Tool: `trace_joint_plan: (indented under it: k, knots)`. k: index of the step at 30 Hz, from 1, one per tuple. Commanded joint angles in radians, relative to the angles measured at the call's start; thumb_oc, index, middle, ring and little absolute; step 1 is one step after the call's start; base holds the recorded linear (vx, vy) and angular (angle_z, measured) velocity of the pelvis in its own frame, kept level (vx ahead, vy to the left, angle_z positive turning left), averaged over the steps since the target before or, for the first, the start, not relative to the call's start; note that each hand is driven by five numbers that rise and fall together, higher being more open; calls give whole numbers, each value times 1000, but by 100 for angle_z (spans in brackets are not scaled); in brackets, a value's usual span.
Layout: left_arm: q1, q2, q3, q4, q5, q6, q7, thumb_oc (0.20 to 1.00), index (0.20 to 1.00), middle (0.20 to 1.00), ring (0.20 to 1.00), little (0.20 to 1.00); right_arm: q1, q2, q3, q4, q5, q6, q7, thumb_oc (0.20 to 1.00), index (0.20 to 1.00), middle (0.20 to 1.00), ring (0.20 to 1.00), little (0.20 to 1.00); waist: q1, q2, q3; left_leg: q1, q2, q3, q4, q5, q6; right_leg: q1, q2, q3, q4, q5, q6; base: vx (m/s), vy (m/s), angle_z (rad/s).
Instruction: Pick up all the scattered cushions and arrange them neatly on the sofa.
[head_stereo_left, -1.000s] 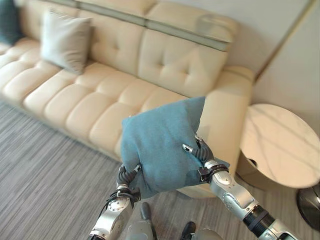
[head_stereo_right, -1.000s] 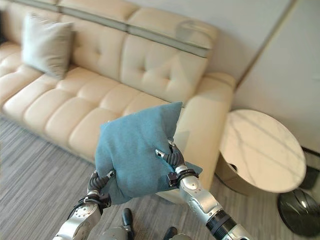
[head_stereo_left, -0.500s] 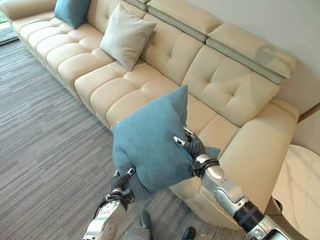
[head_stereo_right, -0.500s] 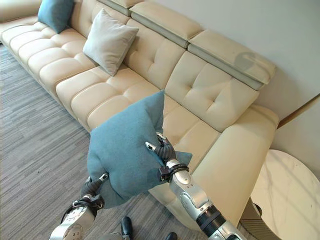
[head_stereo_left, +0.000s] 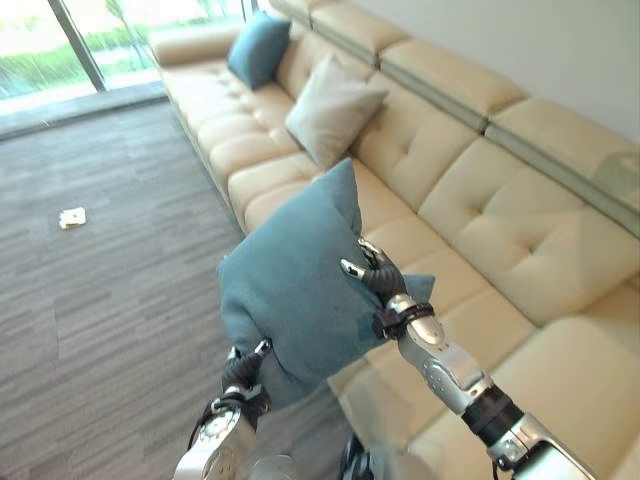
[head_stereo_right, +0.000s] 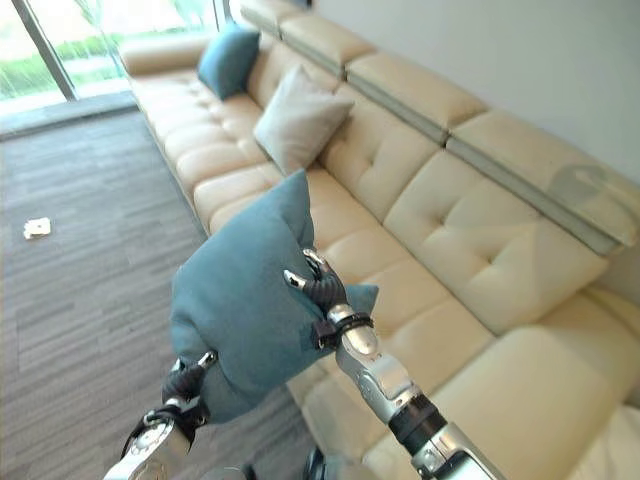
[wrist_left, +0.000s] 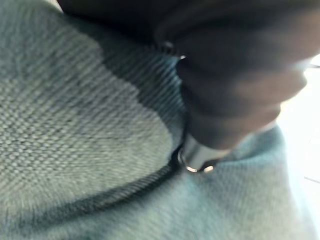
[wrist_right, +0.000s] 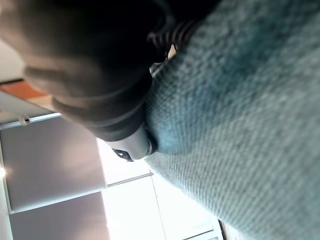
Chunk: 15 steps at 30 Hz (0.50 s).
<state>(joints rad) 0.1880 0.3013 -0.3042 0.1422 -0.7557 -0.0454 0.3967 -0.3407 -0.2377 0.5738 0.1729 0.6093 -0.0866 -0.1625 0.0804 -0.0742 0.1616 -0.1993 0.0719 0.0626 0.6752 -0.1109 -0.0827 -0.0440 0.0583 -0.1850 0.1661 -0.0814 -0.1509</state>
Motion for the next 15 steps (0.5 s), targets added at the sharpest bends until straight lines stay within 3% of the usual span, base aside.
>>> trace_joint_plan:
  k: [1,3,6,10,15]
  knots:
    - [-286,-116,-82,-157,57,-110,-115,200,200,200,200,200,-30,131,151,-68,19,-11,89,200,200,200,200,200,-29,-54,33,159,-63,15,-403,36,51,125,-63,-16,-233,28,160,249,-30,-116]
    - [-278,-119,-81,-157,62,-108,-108,200,200,200,200,200,-25,134,146,-62,14,-10,85,200,200,200,200,200,-29,-57,25,158,-70,-58,-524,41,57,126,-65,19,-224,16,159,215,9,-97]
    - [-273,-122,-77,-148,84,-112,-93,200,200,200,200,200,-13,127,135,-61,7,-11,82,200,200,200,200,200,-36,-38,25,147,-53,-190,-686,156,40,132,-53,73,-209,-1,148,140,50,-91]
    - [-260,-116,-73,-144,126,-99,-85,200,200,200,200,200,22,95,105,-90,5,-4,80,200,200,200,200,200,-47,-7,26,126,-52,-302,-762,213,13,147,-46,144,-189,-18,154,146,153,-57]
    - [-243,-69,-87,-123,189,-61,-127,200,200,200,200,200,80,63,71,-109,-4,25,103,200,200,200,200,200,-81,30,-13,177,-61,-267,-762,173,28,157,-68,208,-197,-10,174,181,282,-79]
